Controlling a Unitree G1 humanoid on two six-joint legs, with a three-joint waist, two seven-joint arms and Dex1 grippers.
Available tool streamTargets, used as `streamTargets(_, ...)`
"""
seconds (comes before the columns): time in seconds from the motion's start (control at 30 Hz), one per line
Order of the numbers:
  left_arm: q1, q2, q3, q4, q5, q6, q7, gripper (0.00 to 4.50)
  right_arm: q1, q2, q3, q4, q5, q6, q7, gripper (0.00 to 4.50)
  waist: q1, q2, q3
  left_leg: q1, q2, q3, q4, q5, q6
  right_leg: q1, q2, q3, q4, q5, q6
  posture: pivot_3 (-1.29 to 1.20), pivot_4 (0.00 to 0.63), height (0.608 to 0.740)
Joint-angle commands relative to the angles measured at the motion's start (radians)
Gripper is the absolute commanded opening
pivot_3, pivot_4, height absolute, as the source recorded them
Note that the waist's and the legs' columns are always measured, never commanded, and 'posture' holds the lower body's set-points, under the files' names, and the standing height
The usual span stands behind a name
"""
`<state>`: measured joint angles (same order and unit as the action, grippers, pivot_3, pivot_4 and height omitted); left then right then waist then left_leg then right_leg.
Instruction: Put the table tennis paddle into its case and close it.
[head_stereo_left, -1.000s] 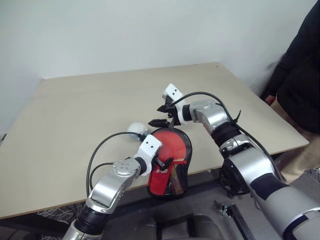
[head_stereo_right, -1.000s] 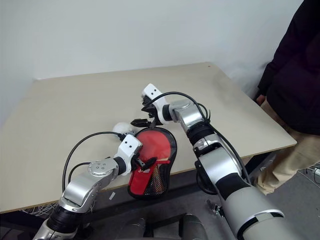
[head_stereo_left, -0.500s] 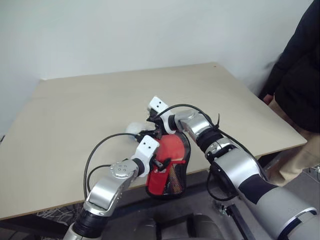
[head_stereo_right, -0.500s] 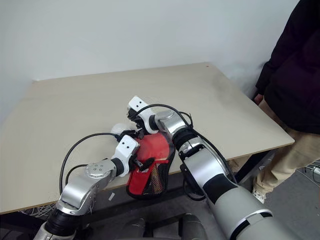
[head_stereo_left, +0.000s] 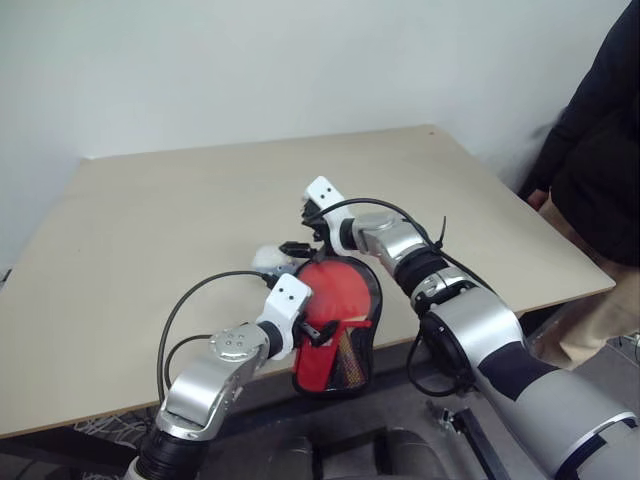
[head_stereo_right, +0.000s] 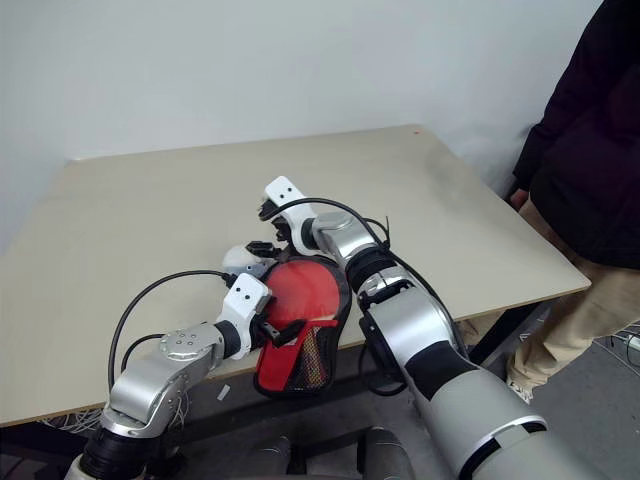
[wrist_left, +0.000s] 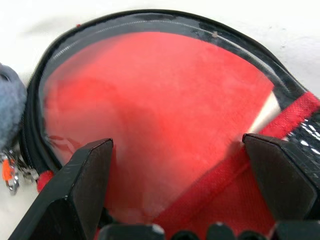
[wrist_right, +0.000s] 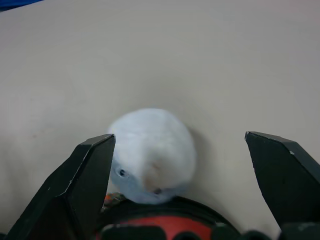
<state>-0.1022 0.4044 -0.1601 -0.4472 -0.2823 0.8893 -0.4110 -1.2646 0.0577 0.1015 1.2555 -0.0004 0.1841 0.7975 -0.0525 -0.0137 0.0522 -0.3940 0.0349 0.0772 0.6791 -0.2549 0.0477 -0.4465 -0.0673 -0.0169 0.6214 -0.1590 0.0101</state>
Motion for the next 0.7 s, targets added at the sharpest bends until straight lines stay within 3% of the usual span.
streamTargets(0.03, -0.016, 0.03, 0.085, -0.046, -0.047, 0.016, -0.03, 4.45, 0.016, -0.031, -0.017, -0.059, 0.006, 0.009, 0.019, 4.5, 0.0, 0.0, 0.0, 0.0, 0.0, 0.0, 0.0, 0.0, 0.001, 0.0, 0.0, 0.0, 0.0, 0.0, 0.0, 0.0, 0.0, 0.74)
streamTargets(0.7, -0.15, 0.089, 0.289, -0.007, -0.213, 0.115, -0.084, 4.45, 0.336, -0.098, 0.1, -0.498, 0.001, 0.237, 0.107, 4.5, -0.004, 0.0, 0.0, 0.0, -0.001, -0.001, 0.001, 0.001, 0.001, 0.0, 0.0, 0.0, 0.0, 0.0, 0.001, 0.0, 0.0, 0.74)
